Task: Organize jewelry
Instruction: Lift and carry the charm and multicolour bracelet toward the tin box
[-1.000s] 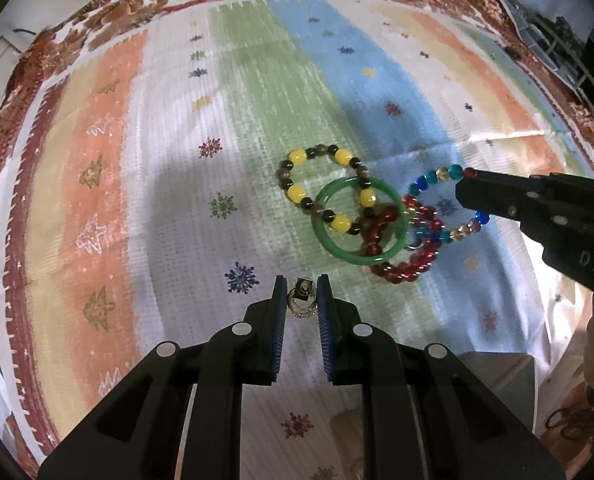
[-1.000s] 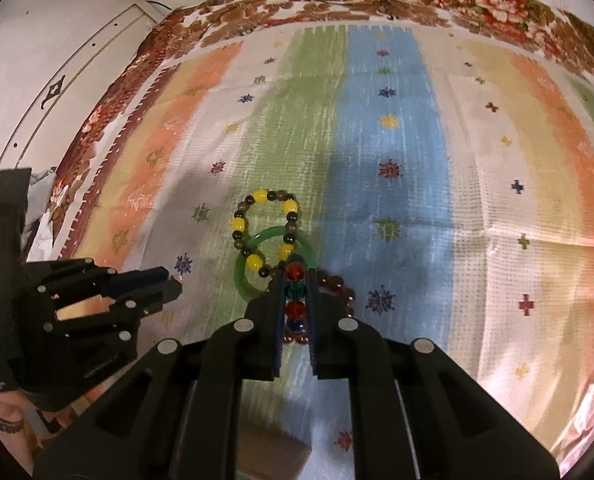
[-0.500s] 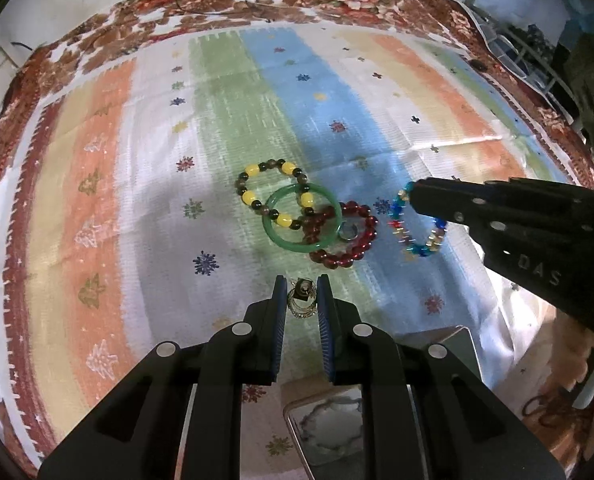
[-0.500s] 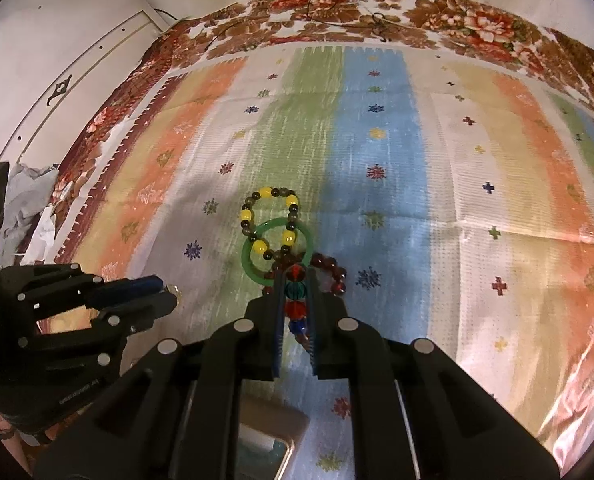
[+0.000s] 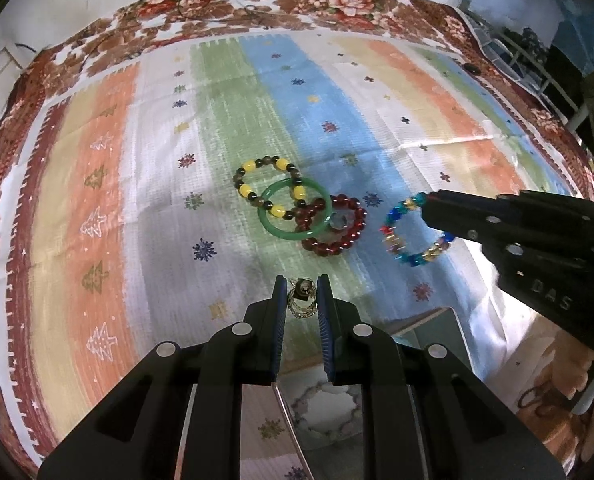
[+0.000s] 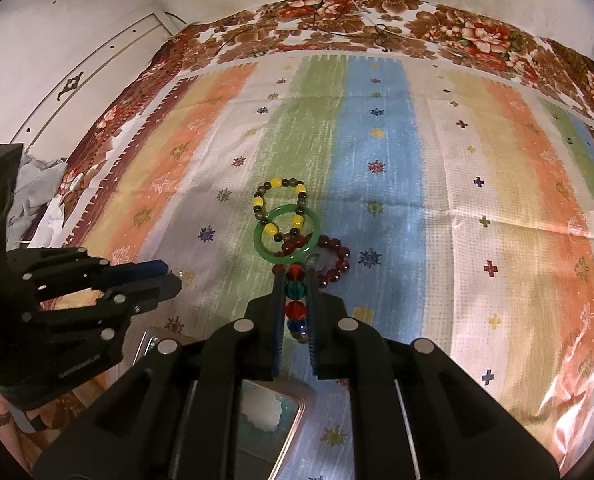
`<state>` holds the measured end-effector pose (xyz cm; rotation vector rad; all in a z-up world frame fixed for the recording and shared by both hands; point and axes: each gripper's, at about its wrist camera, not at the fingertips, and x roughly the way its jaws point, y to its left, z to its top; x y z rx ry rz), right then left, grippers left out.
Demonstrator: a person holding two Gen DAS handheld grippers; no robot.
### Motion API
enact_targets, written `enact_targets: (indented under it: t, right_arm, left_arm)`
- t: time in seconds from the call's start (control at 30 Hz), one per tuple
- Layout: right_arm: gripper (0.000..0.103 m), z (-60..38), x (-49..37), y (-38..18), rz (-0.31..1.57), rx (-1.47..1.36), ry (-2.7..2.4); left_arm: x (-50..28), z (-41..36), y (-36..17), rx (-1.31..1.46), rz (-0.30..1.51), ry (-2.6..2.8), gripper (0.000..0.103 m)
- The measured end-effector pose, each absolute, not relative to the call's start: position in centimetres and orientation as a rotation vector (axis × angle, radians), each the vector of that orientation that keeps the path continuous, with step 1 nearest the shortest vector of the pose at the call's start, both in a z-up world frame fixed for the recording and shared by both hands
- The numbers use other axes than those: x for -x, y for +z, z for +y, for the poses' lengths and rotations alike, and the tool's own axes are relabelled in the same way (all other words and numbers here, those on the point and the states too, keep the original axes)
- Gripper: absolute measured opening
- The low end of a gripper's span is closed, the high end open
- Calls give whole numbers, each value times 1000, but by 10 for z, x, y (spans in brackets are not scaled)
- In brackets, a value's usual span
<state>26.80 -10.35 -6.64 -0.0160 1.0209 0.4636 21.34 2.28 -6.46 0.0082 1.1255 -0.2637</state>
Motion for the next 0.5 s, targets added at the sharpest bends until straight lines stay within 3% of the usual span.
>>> enact_targets:
  t: [0.5]
  right_arm:
    - [11, -102, -232, -58, 959, 101, 437]
  left_arm:
    - [-182, 21, -47, 27, 1069, -306, 15]
